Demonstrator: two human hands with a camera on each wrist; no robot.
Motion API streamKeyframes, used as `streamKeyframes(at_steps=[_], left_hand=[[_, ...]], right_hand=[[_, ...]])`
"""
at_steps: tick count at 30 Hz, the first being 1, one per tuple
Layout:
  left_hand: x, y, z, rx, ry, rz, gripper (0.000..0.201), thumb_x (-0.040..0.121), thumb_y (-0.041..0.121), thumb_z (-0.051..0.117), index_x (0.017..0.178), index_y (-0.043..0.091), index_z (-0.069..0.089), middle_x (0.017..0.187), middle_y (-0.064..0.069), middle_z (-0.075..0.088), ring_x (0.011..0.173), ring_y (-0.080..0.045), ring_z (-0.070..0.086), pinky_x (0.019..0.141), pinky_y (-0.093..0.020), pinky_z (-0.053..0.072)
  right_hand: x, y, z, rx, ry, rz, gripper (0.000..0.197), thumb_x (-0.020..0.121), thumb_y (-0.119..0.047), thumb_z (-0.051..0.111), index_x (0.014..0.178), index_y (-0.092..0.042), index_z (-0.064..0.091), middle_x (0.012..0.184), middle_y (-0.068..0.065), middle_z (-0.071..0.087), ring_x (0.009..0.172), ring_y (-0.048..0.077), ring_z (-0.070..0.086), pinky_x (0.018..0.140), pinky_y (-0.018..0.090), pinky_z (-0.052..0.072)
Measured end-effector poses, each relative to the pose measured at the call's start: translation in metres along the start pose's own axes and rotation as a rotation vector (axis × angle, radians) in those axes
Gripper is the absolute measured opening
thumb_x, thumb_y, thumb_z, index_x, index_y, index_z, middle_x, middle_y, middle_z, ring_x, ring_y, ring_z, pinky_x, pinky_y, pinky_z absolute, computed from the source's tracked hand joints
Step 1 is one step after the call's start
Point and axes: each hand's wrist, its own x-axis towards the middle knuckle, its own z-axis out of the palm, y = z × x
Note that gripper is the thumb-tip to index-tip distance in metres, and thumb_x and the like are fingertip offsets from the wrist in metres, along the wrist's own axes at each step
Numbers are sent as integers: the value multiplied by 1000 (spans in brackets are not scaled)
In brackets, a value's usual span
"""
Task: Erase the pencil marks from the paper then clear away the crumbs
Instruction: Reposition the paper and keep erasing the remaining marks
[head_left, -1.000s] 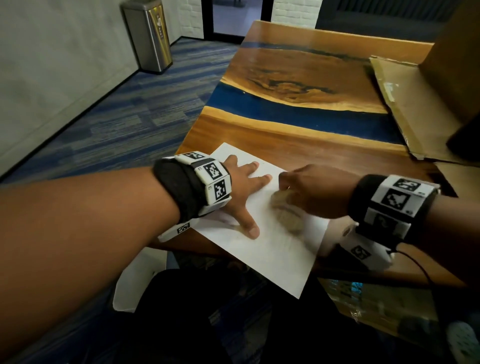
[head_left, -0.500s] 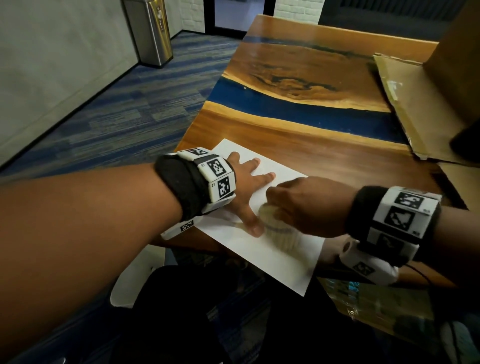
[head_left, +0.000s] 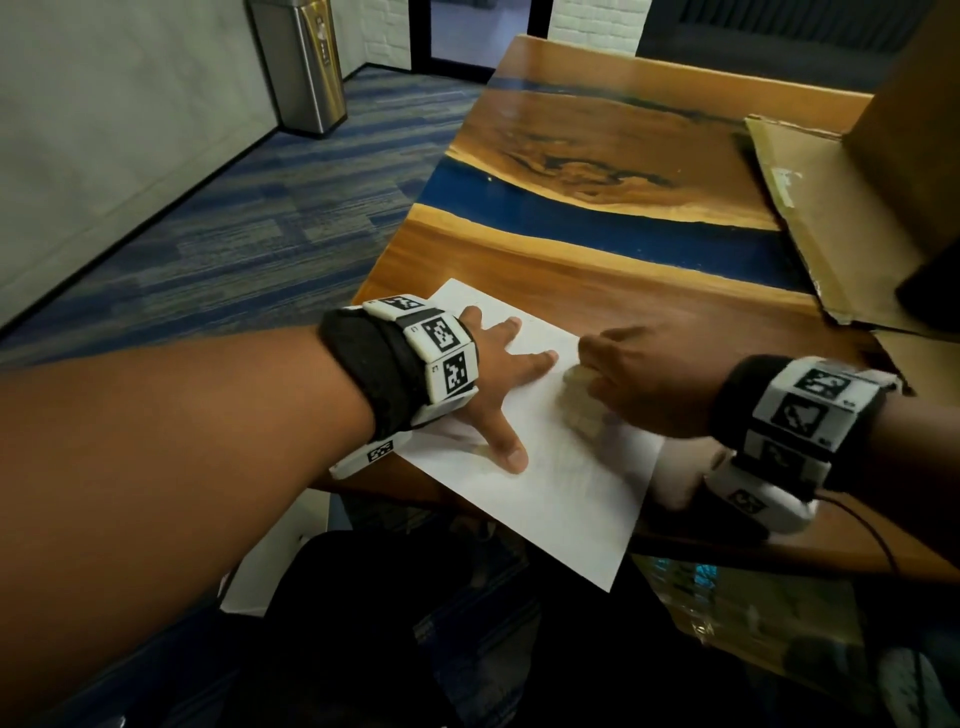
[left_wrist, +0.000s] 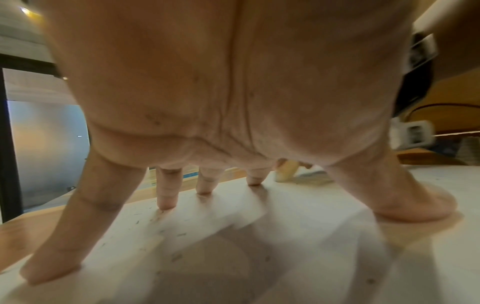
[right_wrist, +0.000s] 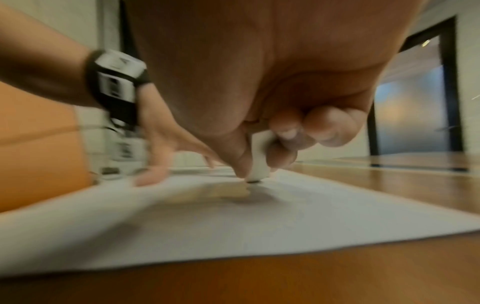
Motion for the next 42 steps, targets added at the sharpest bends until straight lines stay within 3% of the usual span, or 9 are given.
streamKeyframes(at_steps=[3, 8, 13, 17, 21, 25, 29, 36, 42], left_hand=[[0, 0, 0, -9, 4, 6, 130, 52, 96, 59, 150, 54, -15, 167, -6, -12, 146, -48, 9, 109, -66, 26], [-1, 1, -1, 6, 4, -3, 126, 54, 95, 58, 149, 56, -15, 167, -8, -11, 145, -49, 11, 108, -67, 27], [-1, 0, 0, 8, 12, 11, 127, 52, 96, 59, 149, 57, -15, 167, -8, -10, 145, -49, 12, 107, -66, 28], [-2, 1, -2, 22, 1, 0, 127, 52, 96, 57, 149, 57, -15, 167, -7, -10, 144, -49, 13, 107, -67, 29], [-4, 1, -3, 6, -15, 1, 128, 50, 97, 57, 148, 58, -15, 167, -7, -12, 145, -50, 10, 107, -69, 26], [-5, 2, -3, 1, 2, 3, 125, 54, 94, 58, 150, 56, -12, 167, -8, -8, 145, -49, 14, 107, -66, 28], [-6, 1, -2, -21, -13, -1, 126, 53, 94, 59, 150, 57, -13, 167, -6, -11, 146, -48, 9, 109, -68, 25], [-9, 3, -2, -50, 1, 9, 121, 60, 87, 65, 153, 53, -3, 167, -7, -11, 148, -45, 14, 110, -63, 27], [-11, 1, 12, -114, 1, 39, 133, 50, 94, 63, 153, 49, -8, 167, -1, -14, 152, -38, -3, 114, -64, 17]], right_hand=[[-16, -31, 4, 100, -26, -250, 30, 102, -45, 36, 117, -24, 50, 98, -6, 54, 79, 19, 56, 71, 40, 53], [0, 9, -2, -20, -12, -9, 21, 101, -44, 38, 109, -30, 50, 95, -6, 58, 78, 13, 53, 73, 35, 53], [-17, -23, 0, 119, -57, -239, 25, 102, -44, 40, 120, -30, 51, 105, -9, 56, 86, 13, 58, 75, 34, 54], [-6, 13, -3, 19, -11, -13, 19, 100, -41, 43, 115, -32, 52, 108, -7, 60, 88, 13, 56, 78, 34, 53], [-24, -32, 2, 162, -72, -311, 27, 101, -46, 39, 120, -32, 51, 109, -11, 55, 89, 14, 59, 77, 36, 54], [-9, 2, -3, 28, -19, -36, 22, 101, -42, 42, 118, -31, 51, 109, -7, 58, 91, 16, 57, 81, 39, 54], [-22, -27, 2, 111, -58, -251, 25, 101, -45, 40, 119, -31, 50, 107, -10, 55, 89, 16, 59, 76, 38, 54], [0, 13, 2, 6, -64, 61, 16, 101, -42, 45, 109, -30, 50, 91, -9, 57, 78, 13, 53, 67, 30, 49], [-18, -28, -7, 88, -88, -104, 23, 102, -41, 42, 122, -30, 44, 110, -8, 55, 85, 13, 56, 73, 33, 52]])
